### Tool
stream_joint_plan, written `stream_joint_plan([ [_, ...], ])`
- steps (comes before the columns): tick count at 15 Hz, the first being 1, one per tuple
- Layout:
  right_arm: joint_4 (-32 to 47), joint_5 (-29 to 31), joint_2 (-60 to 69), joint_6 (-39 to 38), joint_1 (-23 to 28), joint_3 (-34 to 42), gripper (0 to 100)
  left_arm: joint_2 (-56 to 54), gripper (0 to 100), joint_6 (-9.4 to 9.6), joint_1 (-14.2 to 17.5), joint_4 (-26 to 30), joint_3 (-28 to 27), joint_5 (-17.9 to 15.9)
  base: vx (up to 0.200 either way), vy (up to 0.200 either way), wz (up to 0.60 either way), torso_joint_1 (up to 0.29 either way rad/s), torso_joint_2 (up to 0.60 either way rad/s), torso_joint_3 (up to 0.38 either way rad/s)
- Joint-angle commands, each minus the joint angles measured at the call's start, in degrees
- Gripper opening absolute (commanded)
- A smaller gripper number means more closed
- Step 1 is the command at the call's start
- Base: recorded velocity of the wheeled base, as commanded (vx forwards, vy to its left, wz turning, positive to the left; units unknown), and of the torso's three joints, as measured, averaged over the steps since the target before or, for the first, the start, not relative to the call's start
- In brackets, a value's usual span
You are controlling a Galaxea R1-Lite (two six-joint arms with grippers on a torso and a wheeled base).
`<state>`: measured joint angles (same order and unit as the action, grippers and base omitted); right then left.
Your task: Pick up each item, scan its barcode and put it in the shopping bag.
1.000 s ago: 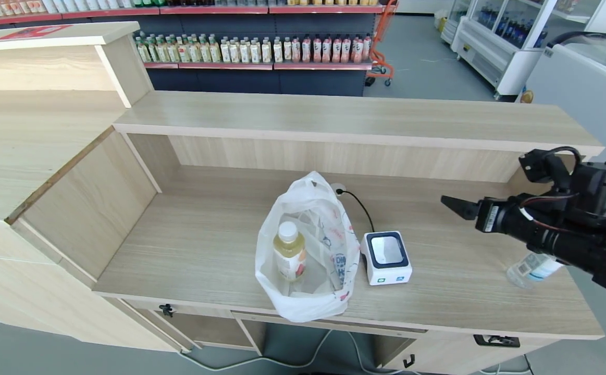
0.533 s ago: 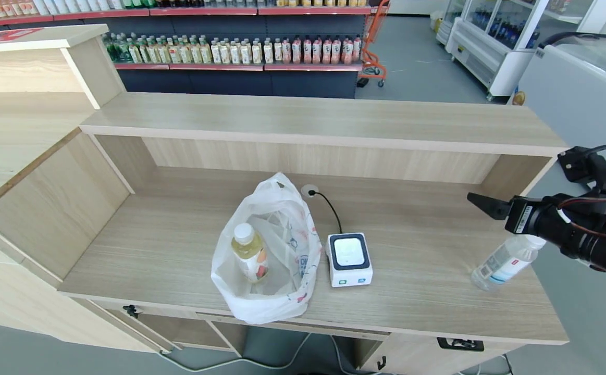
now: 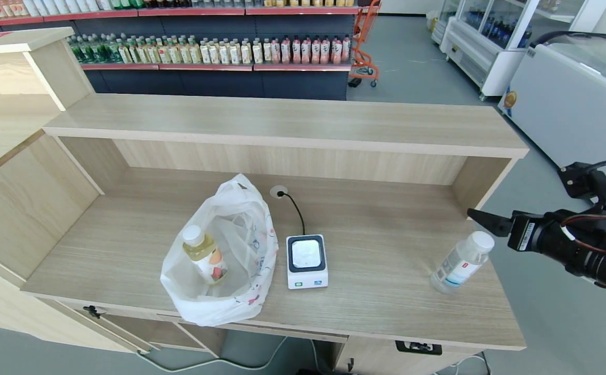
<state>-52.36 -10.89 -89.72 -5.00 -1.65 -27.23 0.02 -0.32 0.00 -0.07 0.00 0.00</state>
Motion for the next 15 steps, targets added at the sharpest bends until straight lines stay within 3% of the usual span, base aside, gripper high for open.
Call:
stream_joint_plan([
  [1,-0.11,-0.01,0.25,0.08,-0.02,1.57,100,0.06,100,0.05,0.0,-0.01,0.0,0.0,0.0,-0.2,0.0,-0.002,0.01,0.002],
  [8,-0.29,-0.1,3.59,2.27,-0.02,10.36,100,0.06,100,0.05,0.0,-0.01,0.0,0.0,0.0,0.0,0.0,0.0,0.0,0.0],
  [11,-0.29,-0.01,4.21,2.36,-0.02,12.03,100,0.06,100,0.05,0.0,-0.01,0.0,0.0,-0.2,0.0,0.0,0.007,0.0,0.002],
  [15,0.15,0.43,3.41,5.88,1.38,13.08,100,0.06,100,0.05,0.0,0.07,-0.09,0.0,0.0,0.0,0.0,0.0,0.0,0.0],
])
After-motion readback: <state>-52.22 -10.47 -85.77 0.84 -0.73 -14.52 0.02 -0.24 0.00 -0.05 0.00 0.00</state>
